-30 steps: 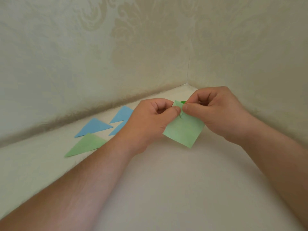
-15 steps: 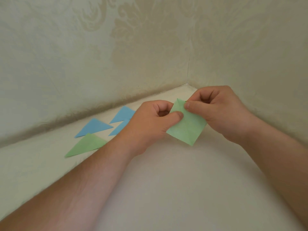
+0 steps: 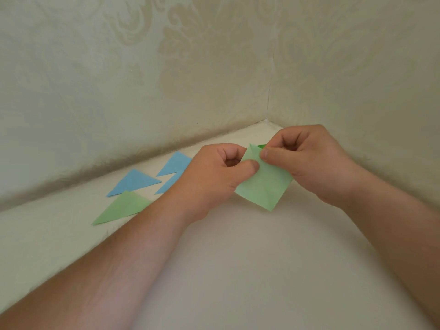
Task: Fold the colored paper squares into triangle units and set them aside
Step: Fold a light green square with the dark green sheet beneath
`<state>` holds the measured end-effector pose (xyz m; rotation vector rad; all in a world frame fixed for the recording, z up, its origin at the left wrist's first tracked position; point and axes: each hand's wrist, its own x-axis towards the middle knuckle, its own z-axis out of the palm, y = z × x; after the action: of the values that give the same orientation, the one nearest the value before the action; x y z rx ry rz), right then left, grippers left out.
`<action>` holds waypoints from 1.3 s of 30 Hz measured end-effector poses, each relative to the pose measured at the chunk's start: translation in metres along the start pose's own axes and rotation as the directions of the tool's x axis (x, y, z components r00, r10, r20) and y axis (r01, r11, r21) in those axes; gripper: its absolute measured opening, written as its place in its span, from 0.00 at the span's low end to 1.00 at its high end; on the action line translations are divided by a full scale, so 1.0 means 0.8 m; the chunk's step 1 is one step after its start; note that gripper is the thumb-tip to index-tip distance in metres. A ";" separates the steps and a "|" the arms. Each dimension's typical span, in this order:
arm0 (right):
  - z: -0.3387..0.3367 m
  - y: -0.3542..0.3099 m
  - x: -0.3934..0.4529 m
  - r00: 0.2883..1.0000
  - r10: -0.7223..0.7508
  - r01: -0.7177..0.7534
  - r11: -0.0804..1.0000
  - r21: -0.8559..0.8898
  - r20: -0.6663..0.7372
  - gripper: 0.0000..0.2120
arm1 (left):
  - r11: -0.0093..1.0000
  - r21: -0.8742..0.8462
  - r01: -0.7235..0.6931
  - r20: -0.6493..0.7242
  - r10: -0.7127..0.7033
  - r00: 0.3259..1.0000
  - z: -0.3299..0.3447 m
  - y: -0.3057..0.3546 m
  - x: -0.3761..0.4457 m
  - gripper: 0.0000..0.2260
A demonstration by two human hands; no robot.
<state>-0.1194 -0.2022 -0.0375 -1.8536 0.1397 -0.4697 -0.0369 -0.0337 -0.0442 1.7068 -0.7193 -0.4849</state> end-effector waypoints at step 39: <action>-0.003 0.009 -0.001 0.994 -0.065 0.076 0.989 -0.126 0.089 0.04 | 0.983 -0.164 -0.080 -0.044 0.073 0.996 -0.005 0.003 0.002 0.05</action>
<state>-0.1201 -0.2062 -0.0435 -2.0081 0.0475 -0.4386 -0.0339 -0.0322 -0.0406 1.5235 -0.6948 -0.4451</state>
